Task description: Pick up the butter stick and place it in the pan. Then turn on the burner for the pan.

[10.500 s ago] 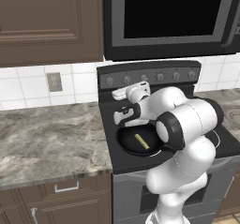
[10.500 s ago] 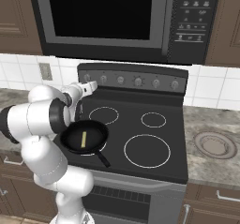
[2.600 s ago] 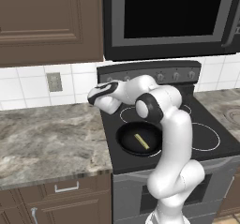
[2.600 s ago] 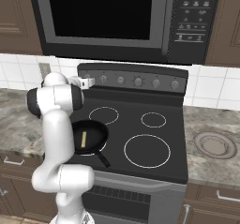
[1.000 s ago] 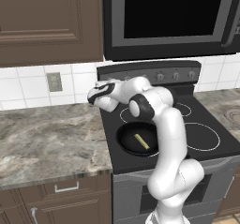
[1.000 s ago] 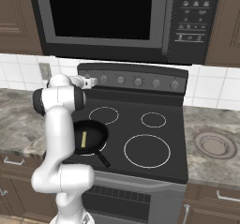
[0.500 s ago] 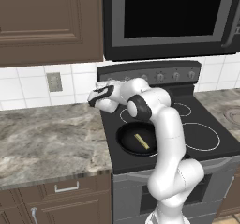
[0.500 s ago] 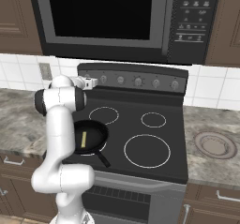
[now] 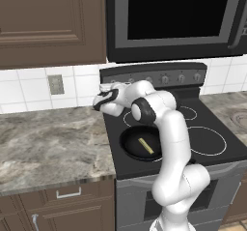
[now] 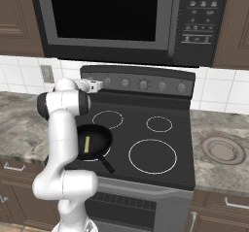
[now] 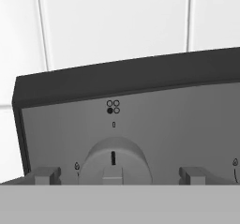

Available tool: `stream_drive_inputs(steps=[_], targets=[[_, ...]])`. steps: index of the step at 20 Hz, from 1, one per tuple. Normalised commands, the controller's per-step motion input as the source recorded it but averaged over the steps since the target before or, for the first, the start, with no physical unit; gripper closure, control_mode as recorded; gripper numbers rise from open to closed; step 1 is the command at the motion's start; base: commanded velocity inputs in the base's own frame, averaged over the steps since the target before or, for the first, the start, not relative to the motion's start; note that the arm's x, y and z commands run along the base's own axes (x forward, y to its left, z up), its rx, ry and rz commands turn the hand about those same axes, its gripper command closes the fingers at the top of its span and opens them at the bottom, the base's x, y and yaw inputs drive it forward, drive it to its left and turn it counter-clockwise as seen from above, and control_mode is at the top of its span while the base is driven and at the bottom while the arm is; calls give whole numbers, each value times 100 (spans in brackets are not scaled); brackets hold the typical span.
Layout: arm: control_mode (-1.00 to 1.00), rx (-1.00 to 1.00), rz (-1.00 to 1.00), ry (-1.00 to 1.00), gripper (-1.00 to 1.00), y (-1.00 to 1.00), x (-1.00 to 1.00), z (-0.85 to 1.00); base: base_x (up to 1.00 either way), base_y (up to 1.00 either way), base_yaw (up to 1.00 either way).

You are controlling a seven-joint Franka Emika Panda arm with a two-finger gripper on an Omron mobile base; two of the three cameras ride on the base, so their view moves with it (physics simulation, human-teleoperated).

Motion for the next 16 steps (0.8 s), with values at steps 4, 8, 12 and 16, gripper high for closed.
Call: stream_drive_inputs(steps=[4, 8, 12, 16], targets=[[-100, 0, 0, -2, -100, -1, 4, 0, 0, 0, 0], [-100, 0, 0, -1, -100, 0, 8, -4, 0, 0, 0], [-100, 0, 0, 0, -100, 0, 6, -2, 0, 0, 0], [-100, 0, 0, 0, -100, 0, 3, -4, 0, 0, 0]])
